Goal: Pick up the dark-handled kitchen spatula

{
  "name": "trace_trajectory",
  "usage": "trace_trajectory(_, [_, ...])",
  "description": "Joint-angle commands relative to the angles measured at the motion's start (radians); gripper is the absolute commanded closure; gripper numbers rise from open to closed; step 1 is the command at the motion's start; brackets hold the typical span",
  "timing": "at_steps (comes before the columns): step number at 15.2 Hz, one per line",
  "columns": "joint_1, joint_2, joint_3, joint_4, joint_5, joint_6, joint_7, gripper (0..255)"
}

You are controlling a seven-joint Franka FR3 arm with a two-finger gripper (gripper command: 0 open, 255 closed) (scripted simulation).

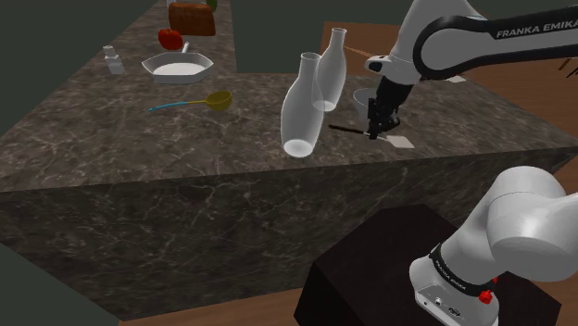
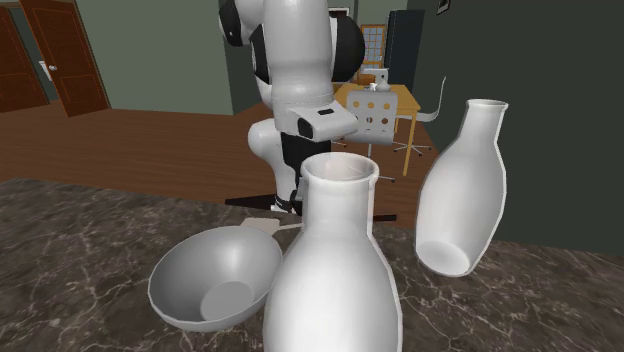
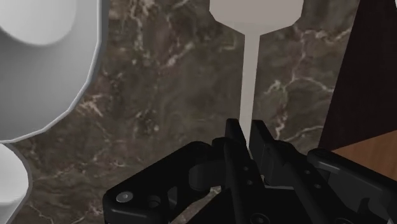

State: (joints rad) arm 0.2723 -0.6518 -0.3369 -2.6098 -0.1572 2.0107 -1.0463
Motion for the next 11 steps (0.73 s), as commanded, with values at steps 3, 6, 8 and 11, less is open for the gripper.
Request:
trace_trajectory(3, [0.002,-0.013,0.010,0.045,0.006,-0.058,0.002,255])
trace_trajectory(6, [0.004,-0.021,0.017,0.080,0.011,-0.101,0.003,255])
trace_trajectory(8, [0.005,-0.024,0.021,0.105,0.014,-0.129,0.004,255])
trace_trajectory(11, [0.006,-0.026,0.024,0.119,0.016,-0.145,0.004,255])
